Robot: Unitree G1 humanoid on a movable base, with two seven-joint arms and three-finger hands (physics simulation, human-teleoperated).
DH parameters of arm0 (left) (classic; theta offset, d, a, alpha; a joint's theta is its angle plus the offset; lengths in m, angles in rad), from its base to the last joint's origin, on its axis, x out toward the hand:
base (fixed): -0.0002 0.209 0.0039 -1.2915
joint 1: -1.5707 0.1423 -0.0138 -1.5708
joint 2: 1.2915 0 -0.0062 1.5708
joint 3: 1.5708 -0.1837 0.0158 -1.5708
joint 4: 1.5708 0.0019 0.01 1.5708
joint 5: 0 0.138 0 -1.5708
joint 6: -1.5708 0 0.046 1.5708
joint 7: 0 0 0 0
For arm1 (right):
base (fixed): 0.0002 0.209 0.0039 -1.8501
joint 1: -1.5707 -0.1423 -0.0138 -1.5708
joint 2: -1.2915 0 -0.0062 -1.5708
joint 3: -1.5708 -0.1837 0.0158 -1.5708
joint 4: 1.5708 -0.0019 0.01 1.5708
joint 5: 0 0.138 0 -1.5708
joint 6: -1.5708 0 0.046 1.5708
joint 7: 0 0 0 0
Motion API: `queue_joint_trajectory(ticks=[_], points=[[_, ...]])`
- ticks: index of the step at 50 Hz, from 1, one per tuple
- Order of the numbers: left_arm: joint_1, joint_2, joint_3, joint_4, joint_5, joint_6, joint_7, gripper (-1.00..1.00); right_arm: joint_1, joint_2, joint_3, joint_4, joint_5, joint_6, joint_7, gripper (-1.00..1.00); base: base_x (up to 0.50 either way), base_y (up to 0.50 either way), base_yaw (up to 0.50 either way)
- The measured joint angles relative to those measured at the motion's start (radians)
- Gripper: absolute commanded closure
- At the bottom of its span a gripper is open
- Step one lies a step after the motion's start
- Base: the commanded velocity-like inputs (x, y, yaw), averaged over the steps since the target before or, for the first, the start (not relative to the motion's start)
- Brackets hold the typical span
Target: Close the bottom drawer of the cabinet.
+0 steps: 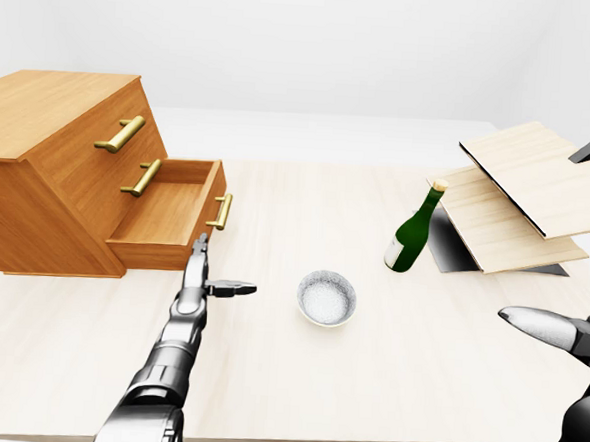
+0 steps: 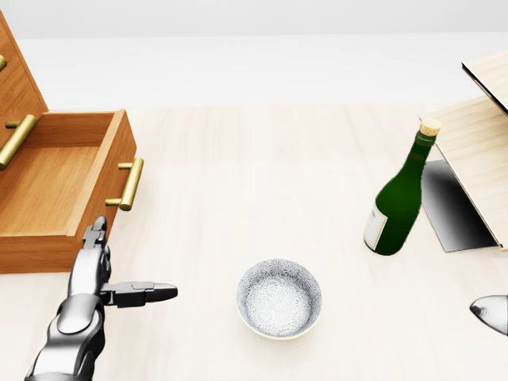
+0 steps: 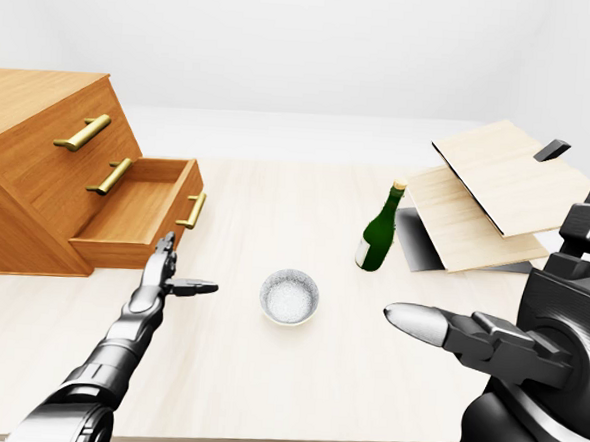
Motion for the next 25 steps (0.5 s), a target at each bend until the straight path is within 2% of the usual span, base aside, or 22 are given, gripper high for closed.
queue_joint_trajectory(ticks=[25], points=[[-0.065,0.048,0.021,0.125,-0.069,0.000,0.017,-1.00,0.001,0.001,0.008,0.000,-0.005,0.000,0.002,-1.00,0.00,0.00,0.00]])
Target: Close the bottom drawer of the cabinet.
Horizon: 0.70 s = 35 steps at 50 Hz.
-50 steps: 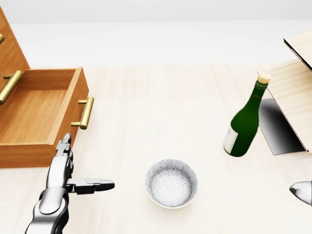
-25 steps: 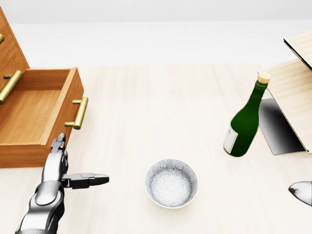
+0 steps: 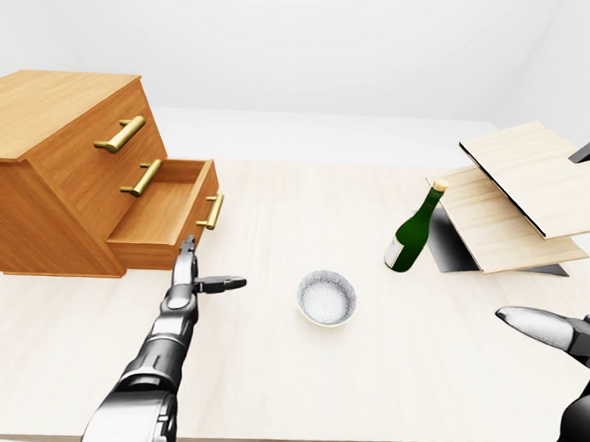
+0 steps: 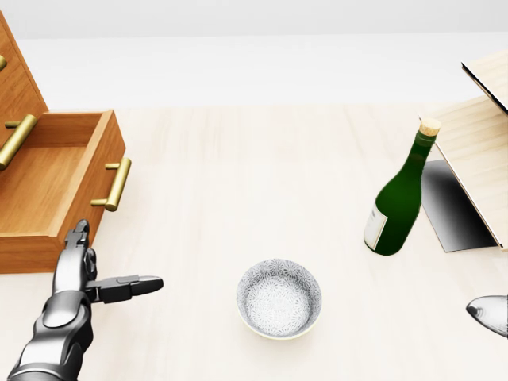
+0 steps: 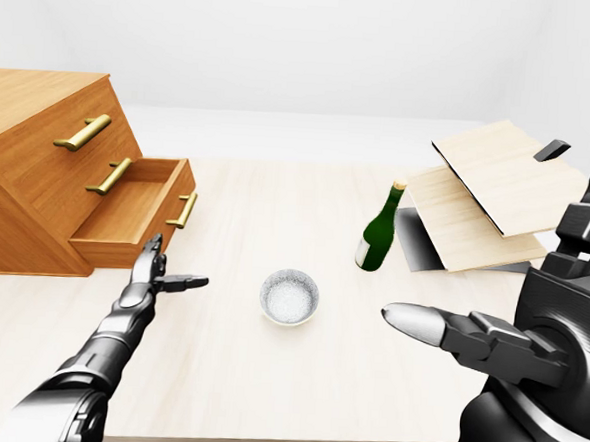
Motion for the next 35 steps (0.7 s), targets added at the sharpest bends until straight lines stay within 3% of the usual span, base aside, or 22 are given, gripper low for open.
queue_joint_trajectory(ticks=[35], points=[[-0.036,0.109,0.072,0.039,-0.178,0.000,0.107,-1.00,0.004,0.002,0.005,0.000,-0.004,0.000,0.003,-1.00,0.00,0.00,0.00]])
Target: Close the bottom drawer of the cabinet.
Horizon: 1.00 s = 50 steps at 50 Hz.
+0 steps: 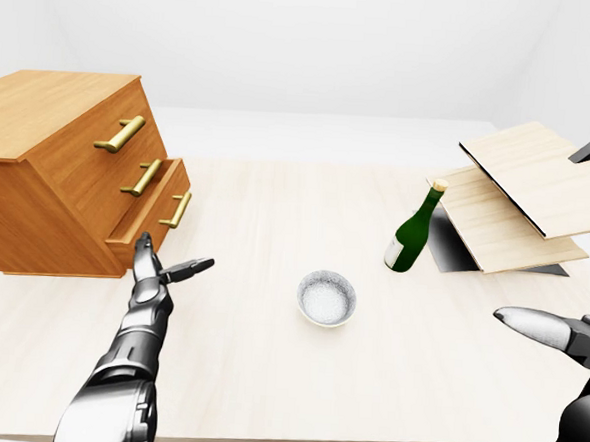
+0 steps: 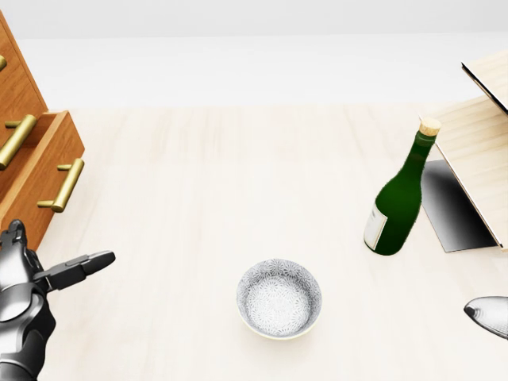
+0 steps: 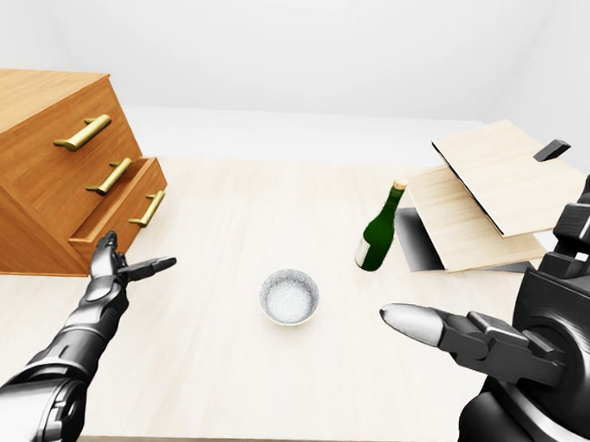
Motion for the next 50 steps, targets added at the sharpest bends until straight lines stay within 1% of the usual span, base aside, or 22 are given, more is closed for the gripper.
queue_joint_trajectory(ticks=[23,29,34,45,50], points=[[-0.005,0.055,0.027,0.014,-0.061,0.000,0.111,-1.00,-0.005,-0.003,-0.003,0.000,0.004,0.000,-0.002,-1.00,0.00,0.00,0.00],[-0.001,0.061,0.017,0.013,-0.065,0.000,0.147,-1.00,-0.005,-0.002,-0.003,0.000,0.004,0.000,-0.002,-1.00,0.00,0.00,0.00],[0.002,0.056,0.008,0.007,-0.067,0.000,0.180,-1.00,-0.003,-0.002,-0.003,0.000,0.004,0.000,-0.001,-1.00,0.00,0.00,0.00],[-0.019,0.022,0.004,0.009,-0.057,0.000,0.296,-1.00,0.001,0.000,-0.001,0.000,0.003,0.000,0.000,-1.00,0.00,0.00,0.00],[-0.023,0.012,0.005,0.009,-0.050,0.000,0.324,-1.00,0.003,0.001,0.000,0.000,0.002,0.000,0.001,-1.00,0.00,0.00,0.00]])
